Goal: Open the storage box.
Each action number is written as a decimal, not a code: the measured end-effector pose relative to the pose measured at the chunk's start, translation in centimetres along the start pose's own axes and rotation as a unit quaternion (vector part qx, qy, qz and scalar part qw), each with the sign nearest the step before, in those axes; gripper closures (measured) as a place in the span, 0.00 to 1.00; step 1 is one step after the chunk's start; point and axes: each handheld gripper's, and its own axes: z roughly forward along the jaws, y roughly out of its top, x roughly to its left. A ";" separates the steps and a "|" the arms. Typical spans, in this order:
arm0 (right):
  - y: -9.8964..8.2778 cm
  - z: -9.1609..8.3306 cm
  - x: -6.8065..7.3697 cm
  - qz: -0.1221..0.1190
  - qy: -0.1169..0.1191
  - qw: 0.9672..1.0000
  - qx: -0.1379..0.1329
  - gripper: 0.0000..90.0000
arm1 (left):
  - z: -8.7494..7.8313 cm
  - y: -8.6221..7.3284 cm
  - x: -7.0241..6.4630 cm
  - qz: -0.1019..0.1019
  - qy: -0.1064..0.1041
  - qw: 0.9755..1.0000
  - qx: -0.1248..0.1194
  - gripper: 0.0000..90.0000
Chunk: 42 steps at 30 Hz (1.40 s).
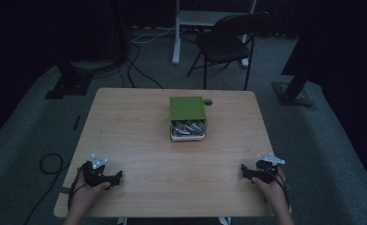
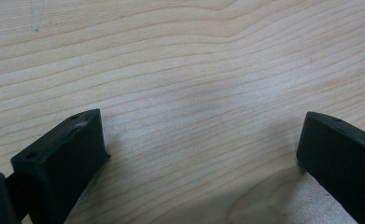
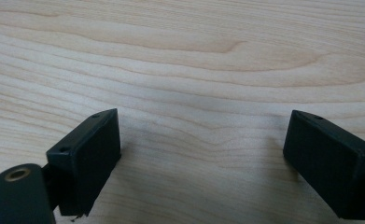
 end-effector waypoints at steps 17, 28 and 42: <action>0.0 0.0 0.1 -0.006 0.007 1.000 0.000 0.12 | 0.5 1.1 -1.9 0.067 -0.017 0.998 -0.013 0.02; 0.0 0.0 0.0 -0.006 0.007 1.000 0.000 0.12 | 1.4 2.8 -4.3 0.107 -0.028 0.994 -0.019 0.02; 0.0 0.0 0.0 -0.007 0.007 1.000 0.000 0.12 | 2.9 4.5 -7.9 0.174 -0.043 0.984 -0.016 0.02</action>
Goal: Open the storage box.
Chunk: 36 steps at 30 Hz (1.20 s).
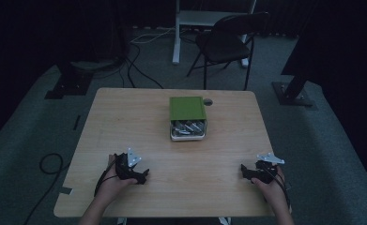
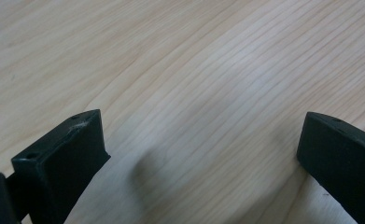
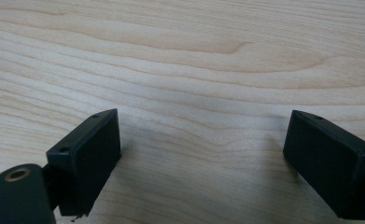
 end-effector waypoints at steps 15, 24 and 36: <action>0.0 0.0 0.0 0.001 0.000 1.000 0.000 0.12 | 1.4 3.3 -2.6 0.071 -0.008 0.997 -0.013 0.02; 0.0 0.0 0.0 0.001 0.000 1.000 -0.001 0.12 | 2.2 5.3 -4.4 0.117 -0.001 0.993 -0.026 0.02; 0.0 0.0 0.0 0.003 0.001 1.000 -0.001 0.12 | 3.4 7.8 -6.3 0.184 0.030 0.981 -0.052 0.04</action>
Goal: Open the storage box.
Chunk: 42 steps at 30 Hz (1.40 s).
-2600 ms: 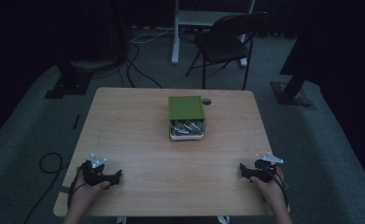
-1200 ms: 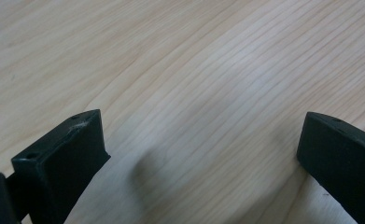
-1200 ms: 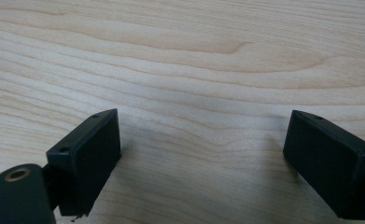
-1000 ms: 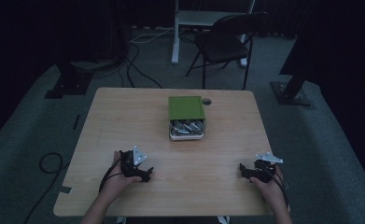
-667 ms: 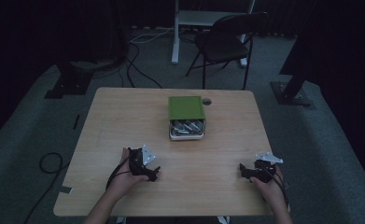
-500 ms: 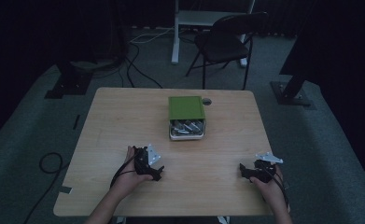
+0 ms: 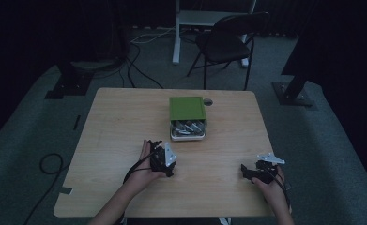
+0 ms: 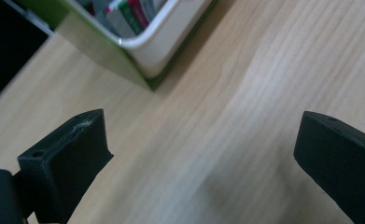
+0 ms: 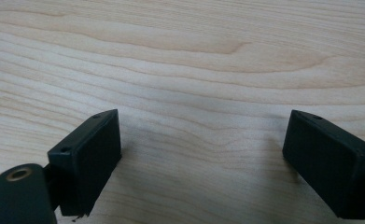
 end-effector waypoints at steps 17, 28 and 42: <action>0.0 -0.1 -0.2 0.005 0.006 1.000 -0.003 0.12 | 2.4 2.4 -2.0 0.125 0.053 0.991 0.007 0.08; 0.0 -0.1 -0.4 0.014 0.008 1.000 -0.006 0.12 | 3.6 2.9 -2.2 0.198 0.103 0.975 -0.006 0.22; 0.0 -0.1 -0.3 0.009 0.004 1.000 -0.004 0.12 | 5.0 3.6 -1.4 0.239 0.132 0.962 -0.004 0.61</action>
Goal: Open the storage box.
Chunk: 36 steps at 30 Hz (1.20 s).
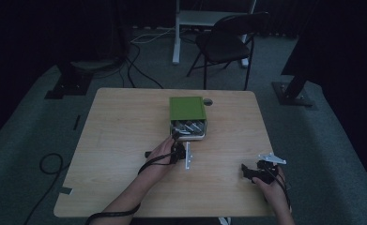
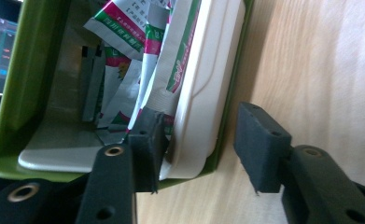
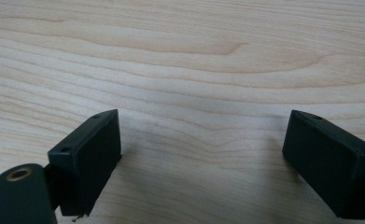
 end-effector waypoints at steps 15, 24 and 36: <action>0.0 0.1 0.3 -0.010 -0.008 1.000 0.004 0.12 | 1.1 0.4 -0.3 0.019 0.032 0.999 0.010 0.76; 0.0 0.1 0.3 -0.009 -0.008 1.000 0.004 0.12 | 0.7 0.5 -0.4 0.038 0.030 0.999 0.010 0.78; 0.0 0.1 0.3 -0.009 -0.008 1.000 0.004 0.12 | -0.8 0.7 -1.1 0.044 0.023 0.999 0.006 0.79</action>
